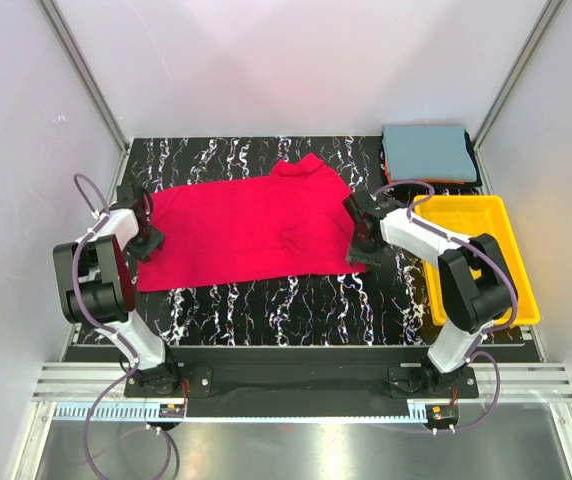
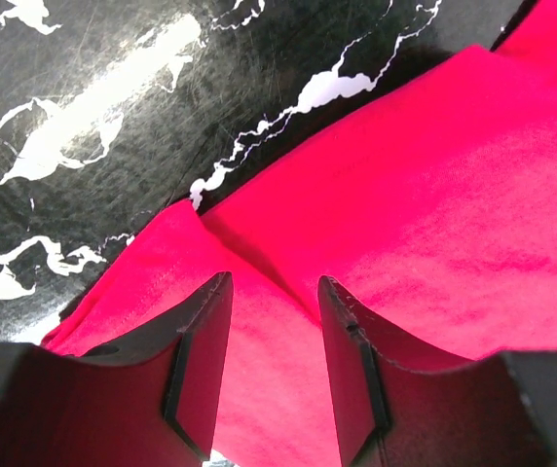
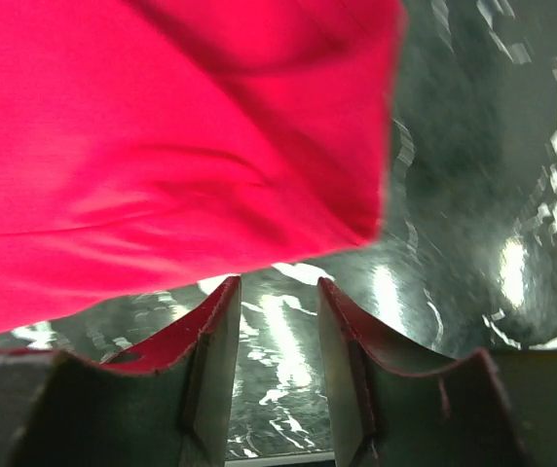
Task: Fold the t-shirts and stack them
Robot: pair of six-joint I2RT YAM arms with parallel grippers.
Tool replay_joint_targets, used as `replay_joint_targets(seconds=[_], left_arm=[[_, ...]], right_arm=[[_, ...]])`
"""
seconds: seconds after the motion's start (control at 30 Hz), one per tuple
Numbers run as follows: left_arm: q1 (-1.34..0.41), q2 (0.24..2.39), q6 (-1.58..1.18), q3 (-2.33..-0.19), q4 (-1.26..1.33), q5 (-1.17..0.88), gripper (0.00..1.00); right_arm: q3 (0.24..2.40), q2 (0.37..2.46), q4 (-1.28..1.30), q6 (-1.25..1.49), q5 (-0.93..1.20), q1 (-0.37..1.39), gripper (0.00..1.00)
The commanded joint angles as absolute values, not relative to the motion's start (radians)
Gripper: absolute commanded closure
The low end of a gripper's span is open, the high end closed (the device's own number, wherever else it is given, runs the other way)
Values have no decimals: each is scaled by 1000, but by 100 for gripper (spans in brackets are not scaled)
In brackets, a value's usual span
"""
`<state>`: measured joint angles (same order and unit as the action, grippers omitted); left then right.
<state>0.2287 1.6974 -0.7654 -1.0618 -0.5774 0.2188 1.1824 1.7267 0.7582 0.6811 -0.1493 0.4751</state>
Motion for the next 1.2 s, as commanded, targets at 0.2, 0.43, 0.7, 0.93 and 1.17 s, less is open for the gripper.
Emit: replay_joint_targets(seconds=[0.2, 0.43, 0.7, 0.93, 1.17], left_arm=[[222, 1643, -716, -1109, -595, 273, 54], [163, 1418, -704, -1063, -601, 325, 53], [155, 1342, -767, -867, -517, 79, 59], [150, 1367, -815, -782, -465, 37, 81], [150, 1486, -766, -790, -488, 189, 88]], right_arm=[[1048, 1640, 692, 861, -215, 440, 57], [1025, 1652, 670, 847, -281, 439, 59], [1015, 1600, 638, 845, -241, 439, 59], [1045, 1654, 630, 838, -262, 439, 59], [1040, 1733, 624, 821, -359, 439, 59]])
